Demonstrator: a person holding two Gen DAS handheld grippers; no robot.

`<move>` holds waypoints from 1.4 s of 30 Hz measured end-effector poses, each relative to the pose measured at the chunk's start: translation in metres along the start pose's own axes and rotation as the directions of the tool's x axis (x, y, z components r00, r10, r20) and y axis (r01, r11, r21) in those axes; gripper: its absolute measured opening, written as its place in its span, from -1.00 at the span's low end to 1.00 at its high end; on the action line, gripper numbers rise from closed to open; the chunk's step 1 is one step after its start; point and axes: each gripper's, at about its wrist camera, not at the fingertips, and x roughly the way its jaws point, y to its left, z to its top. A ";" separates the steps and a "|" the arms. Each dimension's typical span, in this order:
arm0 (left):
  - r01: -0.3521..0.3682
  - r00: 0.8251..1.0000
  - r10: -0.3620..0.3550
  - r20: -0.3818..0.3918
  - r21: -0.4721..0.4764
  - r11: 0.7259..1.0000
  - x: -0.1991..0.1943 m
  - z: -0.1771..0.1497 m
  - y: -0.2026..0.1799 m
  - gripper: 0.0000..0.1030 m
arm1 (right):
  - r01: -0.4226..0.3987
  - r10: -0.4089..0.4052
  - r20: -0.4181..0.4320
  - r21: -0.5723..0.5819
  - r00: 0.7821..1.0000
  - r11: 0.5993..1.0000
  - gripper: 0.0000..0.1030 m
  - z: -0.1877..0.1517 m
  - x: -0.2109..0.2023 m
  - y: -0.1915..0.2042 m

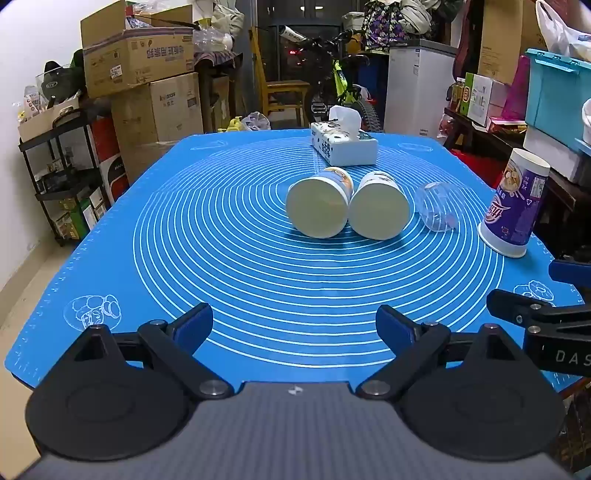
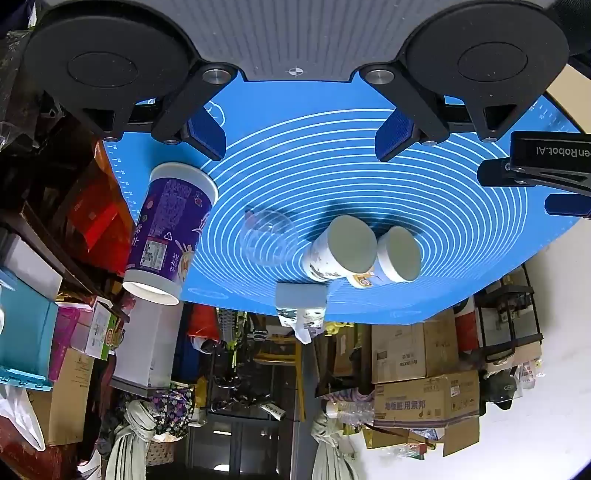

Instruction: Flip cup upside down

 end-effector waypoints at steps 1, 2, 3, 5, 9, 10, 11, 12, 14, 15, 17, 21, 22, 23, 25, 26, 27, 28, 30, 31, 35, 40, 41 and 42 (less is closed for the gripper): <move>-0.001 1.000 0.001 -0.002 0.001 1.000 0.000 0.000 0.000 0.83 | 0.001 -0.001 -0.003 -0.002 1.000 1.000 0.73 0.000 0.000 0.001; -0.002 1.000 0.002 -0.003 0.003 1.000 0.000 0.000 0.000 0.83 | 0.001 -0.001 -0.003 -0.002 1.000 1.000 0.73 0.001 -0.001 0.001; -0.002 1.000 0.002 -0.002 0.002 1.000 0.000 0.000 0.000 0.83 | 0.001 -0.001 -0.002 -0.002 1.000 1.000 0.73 0.001 -0.001 0.001; -0.003 1.000 0.003 -0.002 -0.001 1.000 0.000 0.000 0.000 0.83 | 0.001 -0.001 0.001 -0.002 1.000 1.000 0.73 0.002 -0.003 0.002; -0.003 1.000 0.003 -0.002 0.004 1.000 0.000 0.000 0.000 0.83 | 0.000 0.000 0.002 -0.002 1.000 1.000 0.73 -0.001 0.000 0.000; -0.003 1.000 0.003 -0.002 0.005 1.000 0.000 0.000 0.000 0.83 | 0.005 -0.005 -0.008 -0.011 1.000 1.000 0.73 0.002 0.000 0.005; -0.002 1.000 0.002 -0.002 0.005 1.000 0.000 0.000 0.000 0.83 | 0.005 -0.006 -0.009 -0.011 1.000 1.000 0.73 0.002 0.000 0.004; -0.002 1.000 0.002 -0.001 0.005 1.000 0.000 0.000 -0.001 0.83 | 0.006 -0.006 -0.009 -0.010 1.000 1.000 0.73 0.001 0.000 0.003; -0.003 1.000 0.003 -0.003 0.004 1.000 0.000 0.000 0.000 0.83 | 0.005 -0.006 -0.009 -0.011 1.000 1.000 0.73 0.001 0.000 0.003; -0.003 1.000 0.003 -0.003 0.005 1.000 0.000 0.000 0.000 0.83 | 0.005 -0.005 -0.009 -0.011 1.000 1.000 0.73 0.001 0.000 0.002; -0.004 1.000 0.004 -0.003 0.005 1.000 0.000 0.000 0.000 0.83 | 0.004 -0.005 -0.009 -0.012 1.000 1.000 0.73 0.000 0.000 0.001; -0.002 1.000 0.002 -0.004 0.004 1.000 0.000 0.000 0.000 0.83 | 0.003 -0.003 -0.010 -0.013 1.000 1.000 0.73 0.000 0.001 0.003; -0.003 1.000 0.003 -0.004 0.004 1.000 0.000 0.000 0.000 0.83 | 0.002 -0.002 -0.011 -0.013 1.000 1.000 0.73 -0.001 0.001 0.003; -0.003 1.000 0.003 -0.003 0.004 1.000 0.000 0.000 0.000 0.83 | 0.002 -0.002 -0.010 -0.012 1.000 1.000 0.73 -0.001 0.001 0.003; -0.003 1.000 0.003 -0.003 0.004 1.000 0.000 0.000 0.000 0.83 | 0.001 -0.001 -0.011 -0.013 1.000 1.000 0.73 -0.002 0.002 0.003; -0.004 1.000 0.004 -0.004 0.004 1.000 0.000 0.000 0.000 0.83 | 0.001 -0.001 -0.011 -0.013 1.000 1.000 0.73 -0.002 0.003 0.003; -0.004 1.000 0.004 -0.004 0.004 1.000 0.000 0.000 0.000 0.83 | 0.001 -0.001 -0.011 -0.014 1.000 1.000 0.73 -0.002 0.003 0.003; -0.005 1.000 0.005 -0.004 0.005 1.000 0.000 0.000 0.000 0.83 | 0.001 -0.001 -0.011 -0.014 1.000 1.000 0.73 -0.002 0.003 0.003; -0.003 1.000 0.003 -0.004 0.005 1.000 0.000 0.000 0.000 0.83 | 0.000 0.000 -0.012 -0.014 1.000 1.000 0.73 -0.002 0.003 0.003; -0.002 1.000 0.002 -0.004 0.005 1.000 0.000 0.000 0.000 0.83 | -0.003 0.003 -0.015 -0.019 1.000 1.000 0.73 0.000 0.001 0.003; -0.003 1.000 0.003 -0.004 0.006 1.000 0.000 0.000 0.000 0.83 | -0.003 0.003 -0.015 -0.020 1.000 1.000 0.73 0.000 0.000 0.004; -0.003 1.000 0.003 -0.004 0.007 1.000 0.000 0.000 0.000 0.83 | -0.004 0.003 -0.016 -0.020 1.000 1.000 0.73 0.000 0.000 0.004; -0.003 1.000 0.003 -0.005 0.007 1.000 0.000 0.000 0.000 0.83 | -0.004 0.003 -0.017 -0.020 1.000 1.000 0.73 0.000 0.000 0.004; -0.003 1.000 0.003 -0.005 0.007 1.000 0.000 0.000 0.000 0.83 | -0.003 0.003 -0.017 -0.020 1.000 1.000 0.73 0.000 0.000 0.004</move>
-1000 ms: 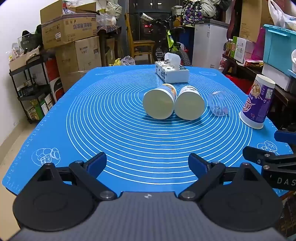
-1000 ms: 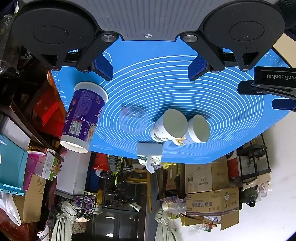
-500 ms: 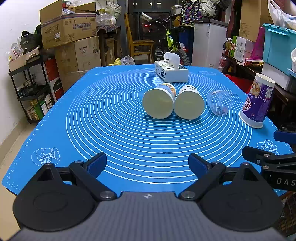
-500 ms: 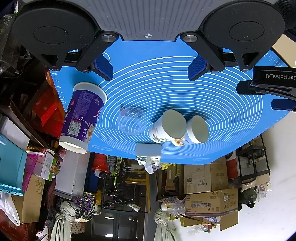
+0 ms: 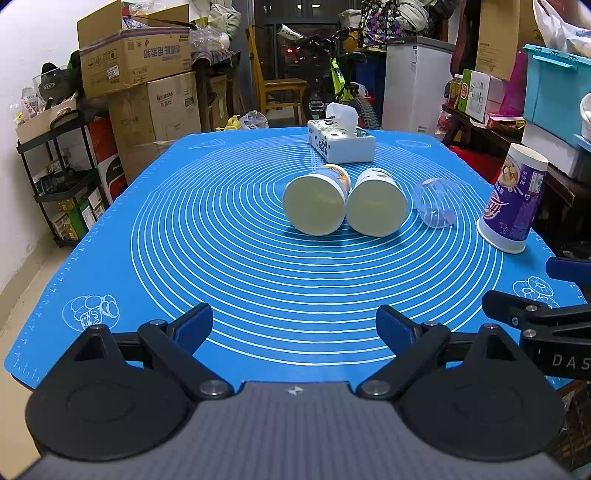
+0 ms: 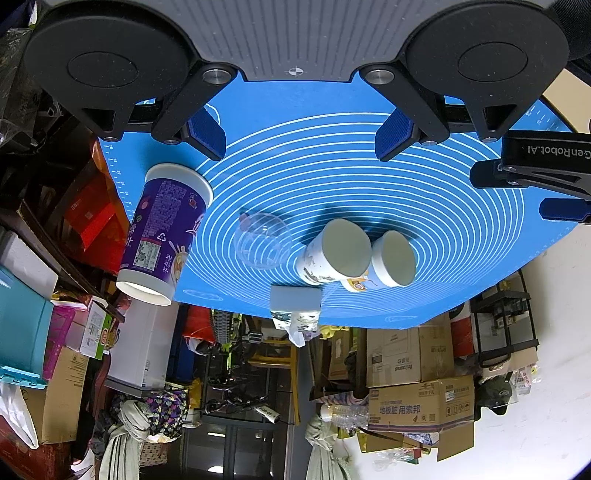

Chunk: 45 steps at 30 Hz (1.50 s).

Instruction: Flip cup upside down

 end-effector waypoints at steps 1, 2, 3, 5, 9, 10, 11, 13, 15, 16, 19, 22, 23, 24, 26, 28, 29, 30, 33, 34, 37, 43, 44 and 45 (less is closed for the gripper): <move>0.000 1.000 0.000 0.000 0.000 1.000 0.000 0.000 0.000 0.83 | -0.008 0.008 0.004 0.006 1.000 1.000 0.73 0.000 0.000 0.000; -0.001 1.000 0.001 0.000 0.000 1.000 0.000 0.000 0.000 0.83 | -0.001 0.001 0.000 0.000 1.000 1.000 0.73 0.000 0.000 0.000; 0.000 1.000 0.000 0.000 0.001 1.000 0.000 0.000 0.000 0.83 | 0.000 0.000 0.000 0.000 1.000 1.000 0.73 0.000 0.000 0.000; 0.003 1.000 -0.003 0.001 0.000 1.000 0.000 0.000 0.000 0.83 | 0.000 0.000 0.001 0.000 1.000 1.000 0.73 0.000 0.000 0.000; 0.003 1.000 -0.003 0.002 -0.001 1.000 0.002 -0.003 -0.006 0.83 | -0.002 0.002 0.002 0.000 1.000 1.000 0.73 0.000 0.000 0.000; 0.003 1.000 -0.003 0.001 -0.001 1.000 0.004 -0.004 -0.007 0.83 | -0.002 0.002 0.002 -0.001 1.000 1.000 0.73 0.000 -0.001 0.000; 0.002 1.000 -0.002 0.000 -0.001 1.000 0.004 -0.003 -0.006 0.83 | -0.002 0.002 0.002 -0.002 1.000 1.000 0.73 0.000 -0.001 0.001; 0.002 1.000 -0.002 0.000 -0.001 1.000 0.002 -0.003 -0.005 0.83 | -0.002 0.002 0.001 -0.001 1.000 1.000 0.73 0.000 -0.001 0.001; 0.003 1.000 -0.003 0.001 -0.001 1.000 0.002 -0.003 -0.005 0.83 | -0.001 0.001 0.002 -0.001 1.000 1.000 0.73 0.000 -0.001 0.001; 0.002 1.000 -0.002 0.000 0.000 1.000 0.002 -0.003 -0.005 0.83 | -0.001 0.001 0.003 0.000 1.000 1.000 0.73 0.000 -0.001 0.001; 0.002 1.000 -0.002 -0.001 0.001 1.000 0.002 -0.003 -0.005 0.83 | -0.001 0.001 0.003 0.000 1.000 1.000 0.73 0.001 -0.002 0.000; 0.001 1.000 -0.001 -0.001 0.001 1.000 0.002 -0.003 -0.005 0.83 | -0.001 0.001 0.003 0.001 1.000 1.000 0.73 0.001 -0.002 0.000; 0.001 1.000 -0.001 -0.001 0.001 1.000 0.002 -0.003 -0.005 0.83 | -0.001 0.001 0.003 0.002 1.000 1.000 0.73 0.001 -0.002 0.000; 0.001 1.000 -0.001 -0.001 0.001 1.000 0.002 -0.003 -0.005 0.83 | -0.002 0.002 0.003 0.004 1.000 1.000 0.73 0.001 -0.003 -0.001; 0.001 1.000 -0.001 -0.001 0.001 1.000 0.002 -0.003 -0.005 0.83 | -0.002 0.002 0.003 0.003 1.000 1.000 0.73 0.002 -0.003 -0.001; 0.001 1.000 -0.001 -0.001 0.001 1.000 0.002 -0.003 -0.005 0.83 | -0.002 0.002 0.003 0.004 1.000 1.000 0.73 0.002 -0.003 -0.001; 0.000 1.000 0.000 -0.001 0.002 1.000 0.002 -0.003 -0.005 0.83 | -0.002 0.002 0.003 0.004 1.000 1.000 0.73 0.002 -0.003 -0.001; 0.000 1.000 0.000 -0.001 0.002 1.000 0.002 -0.003 -0.005 0.83 | -0.002 0.002 0.004 0.004 1.000 1.000 0.73 0.002 -0.003 -0.001; 0.000 1.000 0.000 -0.001 0.002 1.000 0.002 -0.003 -0.005 0.83 | -0.002 0.002 0.004 0.004 1.000 1.000 0.73 0.001 -0.003 -0.001; 0.000 1.000 0.000 -0.001 0.002 1.000 0.002 -0.002 -0.005 0.83 | -0.002 0.002 0.003 0.004 1.000 1.000 0.73 0.001 -0.003 -0.001; 0.000 1.000 0.000 -0.002 0.003 1.000 0.002 -0.002 -0.005 0.83 | -0.002 0.002 0.004 0.004 1.000 1.000 0.73 0.001 -0.003 -0.001; -0.001 1.000 0.001 -0.002 0.003 1.000 0.002 -0.002 -0.006 0.83 | -0.003 0.003 0.004 0.005 1.000 1.000 0.73 0.001 -0.003 -0.001; -0.001 1.000 0.001 -0.002 0.003 1.000 0.002 -0.002 -0.006 0.83 | -0.002 0.002 0.004 0.005 1.000 1.000 0.73 0.001 -0.003 -0.001; -0.001 1.000 0.001 -0.002 0.003 1.000 0.002 -0.002 -0.005 0.83 | -0.003 0.003 0.004 0.005 1.000 1.000 0.73 0.001 -0.003 -0.001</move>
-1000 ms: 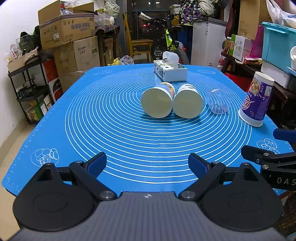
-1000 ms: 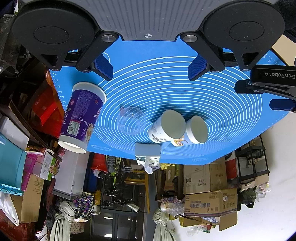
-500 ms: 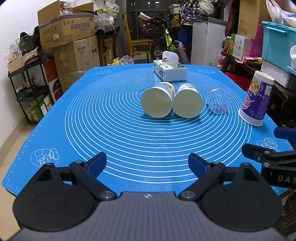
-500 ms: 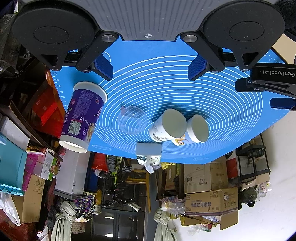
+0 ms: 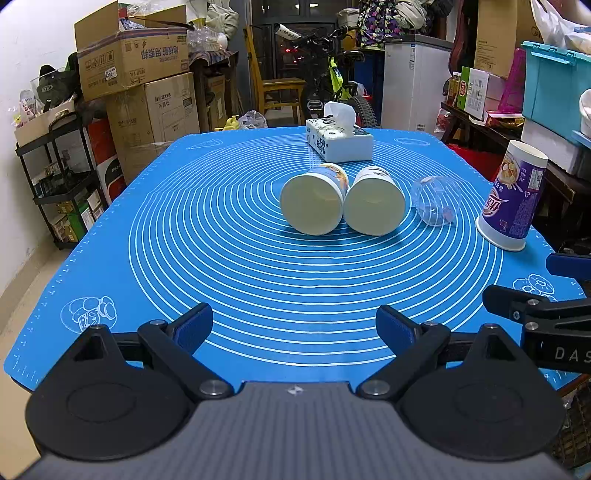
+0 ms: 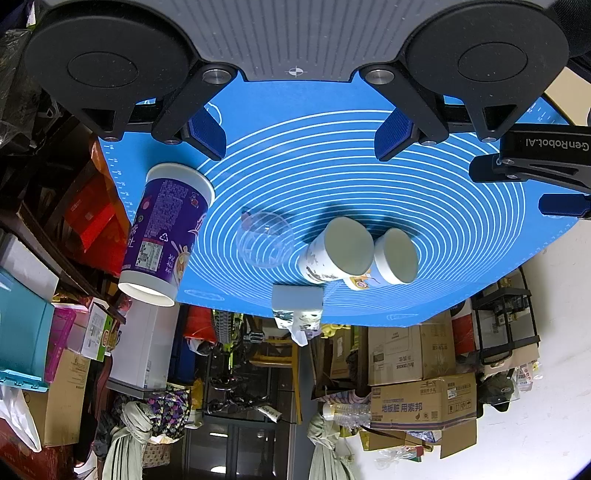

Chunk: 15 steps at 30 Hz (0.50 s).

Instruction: Flip cup upside down

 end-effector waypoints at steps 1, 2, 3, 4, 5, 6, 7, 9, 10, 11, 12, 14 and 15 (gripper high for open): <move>0.000 1.000 0.000 0.000 -0.001 1.000 0.000 0.000 0.002 0.83 | -0.001 0.001 -0.001 0.002 1.000 1.000 0.73 0.000 0.001 -0.001; -0.001 1.000 0.001 -0.001 0.001 1.000 0.001 0.001 0.002 0.83 | -0.001 0.001 -0.002 0.002 1.000 1.000 0.73 0.000 0.001 -0.001; -0.001 1.000 0.001 -0.001 0.001 1.000 0.001 0.001 0.002 0.83 | -0.002 0.002 -0.004 0.002 1.000 1.000 0.73 0.000 0.002 -0.002; -0.002 1.000 0.002 -0.002 0.002 1.000 0.002 0.002 0.002 0.83 | -0.003 0.003 -0.005 0.002 1.000 1.000 0.73 0.000 0.002 -0.002; -0.002 1.000 0.002 -0.004 0.003 1.000 0.003 0.002 0.002 0.83 | -0.004 0.004 -0.006 0.003 1.000 1.000 0.73 0.001 0.003 -0.003; -0.002 1.000 0.002 -0.005 0.004 1.000 0.003 0.002 0.002 0.83 | -0.005 0.005 -0.006 0.003 1.000 1.000 0.73 0.001 0.003 -0.003; -0.003 1.000 0.003 -0.005 0.005 1.000 0.003 0.002 0.001 0.83 | -0.005 0.005 -0.006 0.004 1.000 1.000 0.73 0.001 0.003 -0.003; -0.005 1.000 0.005 -0.003 0.008 1.000 0.004 0.004 0.001 0.83 | -0.006 0.006 -0.004 0.003 1.000 1.000 0.73 0.002 0.004 -0.004; -0.007 1.000 0.007 -0.002 0.008 1.000 0.004 0.004 0.001 0.83 | -0.006 0.006 -0.004 0.000 1.000 1.000 0.73 0.003 0.005 -0.004; -0.010 1.000 0.010 0.001 0.010 1.000 0.004 0.006 0.001 0.83 | -0.005 0.005 -0.003 -0.003 1.000 1.000 0.73 0.004 0.006 -0.004; -0.012 1.000 0.012 0.003 0.010 1.000 0.004 0.007 0.001 0.83 | -0.002 0.002 -0.001 -0.006 1.000 1.000 0.73 0.006 0.008 -0.004; -0.019 1.000 0.019 0.010 0.008 1.000 0.005 0.011 0.001 0.83 | -0.001 0.001 0.005 -0.004 1.000 1.000 0.73 0.010 0.010 -0.006; -0.021 1.000 0.021 0.013 0.005 1.000 0.005 0.012 0.001 0.83 | -0.002 0.002 0.010 -0.001 1.000 1.000 0.73 0.013 0.012 -0.007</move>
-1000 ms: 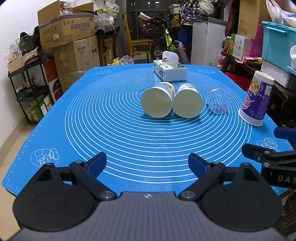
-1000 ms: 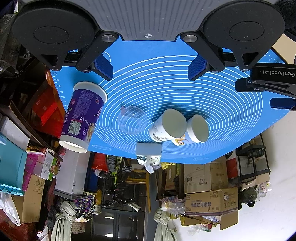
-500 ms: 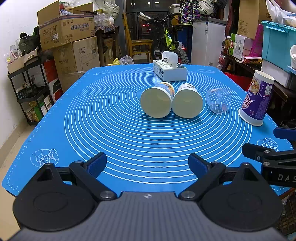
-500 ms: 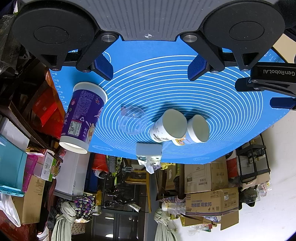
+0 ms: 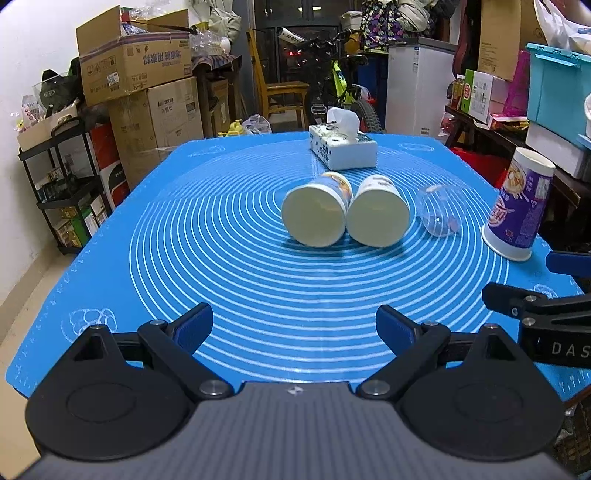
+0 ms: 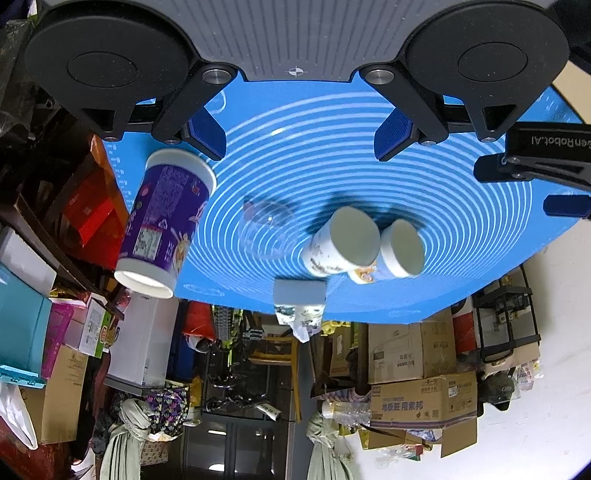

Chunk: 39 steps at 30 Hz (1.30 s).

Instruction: Flip cup upside down

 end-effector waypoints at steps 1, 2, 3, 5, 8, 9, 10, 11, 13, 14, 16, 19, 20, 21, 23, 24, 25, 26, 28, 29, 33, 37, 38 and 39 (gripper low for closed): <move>-0.001 1.000 0.001 0.004 -0.005 1.000 0.000 0.001 0.000 0.83 | -0.001 0.001 0.005 0.001 1.000 1.000 0.73 0.002 0.001 -0.001; 0.000 1.000 0.000 0.007 -0.007 1.000 0.001 0.003 0.000 0.83 | -0.001 0.001 0.010 0.000 1.000 1.000 0.73 0.005 0.003 -0.002; -0.003 1.000 0.003 0.011 -0.006 1.000 0.002 0.005 -0.001 0.83 | 0.000 0.000 0.016 -0.003 1.000 1.000 0.73 0.008 0.005 -0.002; -0.013 1.000 0.013 0.022 -0.006 1.000 0.006 0.013 -0.001 0.83 | 0.000 0.001 0.026 -0.007 1.000 1.000 0.73 0.014 0.010 -0.004; -0.023 0.999 0.024 0.037 -0.023 0.999 0.018 0.028 0.004 0.83 | -0.005 0.006 0.038 -0.007 0.999 1.000 0.72 0.024 0.020 -0.007; -0.020 0.999 0.021 0.039 -0.029 0.999 0.023 0.034 0.006 0.83 | -0.006 0.007 0.044 -0.006 0.999 1.000 0.73 0.028 0.023 -0.009; -0.017 0.999 0.018 0.038 -0.030 0.999 0.027 0.037 0.007 0.83 | -0.006 0.007 0.050 -0.005 0.999 1.000 0.73 0.031 0.026 -0.010; -0.012 0.999 0.013 0.034 -0.030 0.999 0.034 0.044 0.008 0.83 | -0.006 0.006 0.055 -0.003 0.998 1.000 0.73 0.034 0.030 -0.011; 0.001 1.000 -0.001 0.031 -0.022 1.000 0.045 0.054 0.009 0.83 | -0.004 0.004 0.063 0.004 0.998 1.000 0.73 0.041 0.037 -0.015; 0.005 0.999 -0.005 0.032 -0.016 1.000 0.050 0.058 0.008 0.83 | -0.004 0.003 0.065 0.009 0.998 1.000 0.73 0.044 0.042 -0.017; 0.001 0.999 -0.001 0.036 -0.004 1.000 0.064 0.067 0.006 0.83 | -0.002 0.001 0.069 0.018 0.998 1.000 0.73 0.050 0.050 -0.021; 0.000 1.000 0.000 0.028 0.006 1.000 0.087 0.077 0.002 0.83 | 0.002 -0.003 0.071 0.027 0.997 1.000 0.73 0.055 0.061 -0.027; 0.004 1.000 -0.004 0.019 0.005 1.000 0.095 0.079 0.001 0.83 | 0.002 -0.004 0.070 0.031 0.998 1.000 0.73 0.056 0.064 -0.029; 0.010 1.000 -0.010 0.008 0.003 1.000 0.103 0.080 0.000 0.83 | 0.003 -0.005 0.069 0.035 0.998 0.999 0.73 0.056 0.066 -0.030; 0.020 1.000 -0.020 -0.013 -0.004 1.000 0.117 0.081 0.000 0.83 | 0.004 -0.006 0.066 0.040 0.998 0.999 0.73 0.055 0.072 -0.033; 0.020 1.000 -0.020 -0.021 -0.007 1.000 0.124 0.081 0.001 0.83 | 0.005 -0.008 0.063 0.041 0.998 0.999 0.73 0.054 0.074 -0.035; 0.023 0.999 -0.023 -0.027 -0.012 1.000 0.128 0.080 0.002 0.83 | 0.006 -0.008 0.060 0.042 0.998 0.999 0.73 0.053 0.076 -0.036; 0.034 0.999 -0.035 -0.032 -0.022 0.999 0.131 0.080 0.004 0.83 | 0.007 -0.009 0.056 0.043 0.998 0.999 0.73 0.053 0.078 -0.038; 0.062 0.997 -0.064 -0.053 -0.046 0.997 0.138 0.079 0.007 0.83 | 0.009 -0.011 0.050 0.043 0.999 0.999 0.73 0.052 0.082 -0.040; 0.070 0.995 -0.073 -0.063 -0.054 0.996 0.140 0.080 0.008 0.83 | 0.010 -0.012 0.048 0.043 0.999 0.999 0.73 0.051 0.084 -0.041; 0.086 0.994 -0.089 -0.070 -0.044 0.995 0.145 0.078 0.006 0.71 | 0.011 -0.013 0.044 0.042 0.999 0.999 0.73 0.048 0.086 -0.044; 0.115 0.991 -0.116 -0.072 -0.020 0.993 0.145 0.078 0.001 0.45 | 0.013 -0.015 0.042 0.042 0.999 0.999 0.73 0.047 0.087 -0.045; 0.118 0.991 -0.119 -0.064 -0.011 0.993 0.143 0.078 0.001 0.44 | 0.012 -0.014 0.042 0.042 0.999 0.999 0.73 0.046 0.087 -0.045; 0.119 0.991 -0.119 -0.056 -0.004 0.993 0.141 0.078 0.000 0.43 | 0.012 -0.014 0.043 0.042 0.999 0.999 0.73 0.045 0.086 -0.044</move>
